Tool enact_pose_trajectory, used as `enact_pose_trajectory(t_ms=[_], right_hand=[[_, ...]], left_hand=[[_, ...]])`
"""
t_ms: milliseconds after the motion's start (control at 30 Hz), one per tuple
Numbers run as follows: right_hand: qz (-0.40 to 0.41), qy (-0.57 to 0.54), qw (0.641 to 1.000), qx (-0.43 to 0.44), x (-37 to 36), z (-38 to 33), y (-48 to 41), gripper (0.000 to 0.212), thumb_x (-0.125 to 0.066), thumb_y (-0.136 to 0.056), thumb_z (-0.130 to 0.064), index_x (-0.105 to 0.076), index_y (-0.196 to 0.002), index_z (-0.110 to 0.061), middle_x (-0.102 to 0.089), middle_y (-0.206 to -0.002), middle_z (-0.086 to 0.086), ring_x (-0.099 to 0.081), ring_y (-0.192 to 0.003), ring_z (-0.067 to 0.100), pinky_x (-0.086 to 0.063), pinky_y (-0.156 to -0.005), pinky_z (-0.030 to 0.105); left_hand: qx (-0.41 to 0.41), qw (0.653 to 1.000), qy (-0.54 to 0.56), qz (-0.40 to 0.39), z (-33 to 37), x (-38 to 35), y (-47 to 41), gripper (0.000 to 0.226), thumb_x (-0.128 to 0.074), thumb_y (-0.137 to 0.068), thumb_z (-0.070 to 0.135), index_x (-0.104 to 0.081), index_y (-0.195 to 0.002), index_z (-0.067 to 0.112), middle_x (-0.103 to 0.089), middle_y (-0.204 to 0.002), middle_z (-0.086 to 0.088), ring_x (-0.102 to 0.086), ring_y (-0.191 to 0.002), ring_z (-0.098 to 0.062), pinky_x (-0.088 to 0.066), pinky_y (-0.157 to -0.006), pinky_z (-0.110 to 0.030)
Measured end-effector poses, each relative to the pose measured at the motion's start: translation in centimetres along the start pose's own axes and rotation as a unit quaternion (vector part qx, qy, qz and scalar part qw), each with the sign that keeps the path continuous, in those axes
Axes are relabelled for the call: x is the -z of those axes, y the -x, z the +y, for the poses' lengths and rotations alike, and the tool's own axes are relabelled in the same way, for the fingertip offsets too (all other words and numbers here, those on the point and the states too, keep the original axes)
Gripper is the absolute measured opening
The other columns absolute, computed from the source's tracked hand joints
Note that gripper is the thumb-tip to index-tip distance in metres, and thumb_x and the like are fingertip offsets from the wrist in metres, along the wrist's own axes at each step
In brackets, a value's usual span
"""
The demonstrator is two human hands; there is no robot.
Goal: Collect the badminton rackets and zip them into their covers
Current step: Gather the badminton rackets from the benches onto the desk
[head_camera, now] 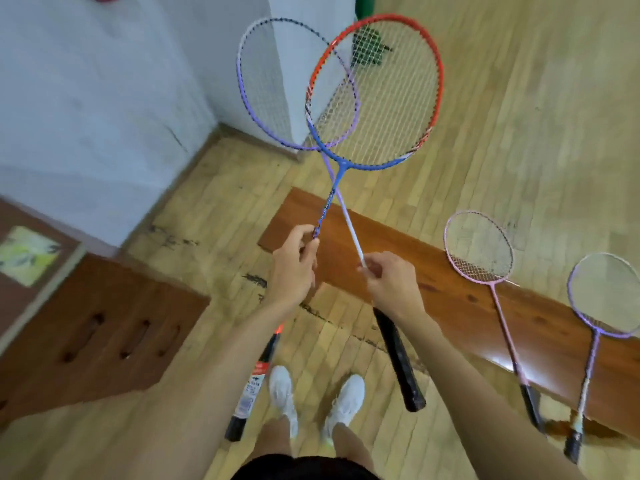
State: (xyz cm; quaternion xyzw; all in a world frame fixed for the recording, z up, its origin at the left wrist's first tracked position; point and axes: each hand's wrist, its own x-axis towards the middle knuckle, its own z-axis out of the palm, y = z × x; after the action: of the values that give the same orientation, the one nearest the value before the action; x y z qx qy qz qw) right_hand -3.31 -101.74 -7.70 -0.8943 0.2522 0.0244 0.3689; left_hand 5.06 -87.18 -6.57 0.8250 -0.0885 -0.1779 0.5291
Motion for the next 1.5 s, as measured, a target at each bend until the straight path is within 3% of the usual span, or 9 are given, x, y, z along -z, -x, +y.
enact_pose_trajectory(t_ms=[167, 367, 500, 700, 833, 1000, 1133, 1233, 1500], right_hand=[[-0.043, 0.016, 0.994, 0.101, -1.5, -9.7, 2.1, 0.012, -0.063, -0.088, -0.020, -0.072, -0.093, -0.014, -0.065, -0.084, -0.001, -0.057, -0.078, 0.014, -0.048, -0.072, 0.029], [-0.139, 0.037, 0.975, 0.171, -9.5, -20.5, 5.6, 0.022, -0.064, -0.088, -0.027, -0.073, -0.105, -0.017, -0.063, -0.077, -0.005, -0.053, -0.063, 0.005, -0.034, -0.051, 0.011], [-0.184, 0.066, 0.963, 0.187, -16.0, -27.6, 9.0, 0.026, -0.064, -0.087, -0.035, -0.073, -0.107, -0.021, -0.073, -0.091, 0.002, -0.066, -0.085, 0.019, -0.051, -0.073, 0.029], [-0.244, 0.088, 0.943, 0.207, -25.1, -38.5, 15.3, 0.012, -0.063, -0.087, -0.030, -0.071, -0.081, -0.024, -0.059, -0.070, -0.001, -0.056, -0.071, 0.013, -0.033, -0.053, 0.024], [-0.250, 0.088, 0.940, 0.213, -30.8, -43.9, 17.8, 0.030, -0.065, -0.086, -0.030, -0.062, -0.058, -0.019, -0.053, -0.053, -0.008, -0.053, -0.060, 0.013, -0.035, -0.049, 0.022], [-0.277, 0.063, 0.934, 0.218, -36.9, -49.5, 18.6, 0.040, -0.069, -0.084, -0.025, -0.057, -0.048, -0.015, -0.048, -0.045, 0.001, -0.052, -0.051, 0.020, -0.045, -0.061, 0.029], [-0.300, 0.047, 0.929, 0.212, -41.8, -53.0, 16.3, 0.025, -0.068, -0.084, -0.025, -0.074, -0.075, -0.003, -0.072, -0.077, 0.012, -0.066, -0.083, 0.028, -0.052, -0.078, 0.036], [-0.317, 0.055, 0.921, 0.221, -45.3, -55.7, 14.2, 0.023, -0.069, -0.084, -0.029, -0.075, -0.082, -0.008, -0.071, -0.078, 0.011, -0.065, -0.091, 0.027, -0.048, -0.073, 0.032], [-0.333, 0.114, 0.914, 0.202, -52.4, -59.8, 9.8, 0.042, -0.066, -0.081, -0.034, -0.049, -0.044, -0.025, -0.045, -0.049, -0.007, -0.052, -0.071, 0.023, -0.041, -0.067, 0.031]], left_hand=[[0.044, 0.989, 0.036, 0.133, -0.2, 11.0, 4.2, 0.007, -0.047, -0.099, 0.021, -0.053, -0.102, 0.023, -0.054, -0.071, 0.008, -0.047, -0.053, -0.007, -0.037, -0.053, -0.023], [0.070, 0.965, 0.066, 0.243, -3.9, 24.0, 10.2, 0.018, -0.043, -0.099, 0.020, -0.054, -0.087, 0.028, -0.054, -0.067, 0.005, -0.047, -0.058, -0.013, -0.038, -0.057, -0.031], [0.077, 0.941, 0.127, 0.304, -7.4, 32.3, 15.0, 0.014, -0.043, -0.100, 0.017, -0.056, -0.094, 0.018, -0.052, -0.062, 0.000, -0.041, -0.047, -0.012, -0.031, -0.049, -0.026], [0.080, 0.921, 0.131, 0.359, -11.6, 45.8, 23.0, 0.015, -0.041, -0.101, 0.018, -0.051, -0.104, 0.008, -0.060, -0.069, -0.003, -0.045, -0.040, -0.014, -0.036, -0.037, -0.023], [0.125, 0.908, 0.106, 0.385, -15.6, 53.1, 25.9, 0.014, -0.044, -0.100, 0.019, -0.051, -0.099, 0.007, -0.066, -0.070, -0.004, -0.046, -0.035, -0.010, -0.038, -0.039, -0.018], [0.188, 0.883, 0.130, 0.410, -20.7, 59.5, 26.5, 0.008, -0.044, -0.099, 0.017, -0.049, -0.097, 0.011, -0.068, -0.072, -0.005, -0.047, -0.040, -0.020, -0.038, -0.040, -0.022], [0.222, 0.862, 0.139, 0.434, -23.8, 63.4, 25.0, 0.006, -0.047, -0.098, 0.018, -0.051, -0.097, 0.014, -0.064, -0.079, -0.006, -0.051, -0.041, -0.019, -0.042, -0.038, -0.021], [0.262, 0.838, 0.133, 0.460, -26.0, 66.1, 23.6, 0.006, -0.051, -0.096, 0.019, -0.054, -0.097, 0.015, -0.058, -0.079, -0.006, -0.055, -0.040, -0.018, -0.041, -0.034, -0.019], [0.373, 0.796, 0.125, 0.460, -31.7, 69.6, 20.0, 0.010, -0.051, -0.095, 0.020, -0.056, -0.102, 0.015, -0.062, -0.079, -0.008, -0.061, -0.043, -0.018, -0.054, -0.048, -0.033]])
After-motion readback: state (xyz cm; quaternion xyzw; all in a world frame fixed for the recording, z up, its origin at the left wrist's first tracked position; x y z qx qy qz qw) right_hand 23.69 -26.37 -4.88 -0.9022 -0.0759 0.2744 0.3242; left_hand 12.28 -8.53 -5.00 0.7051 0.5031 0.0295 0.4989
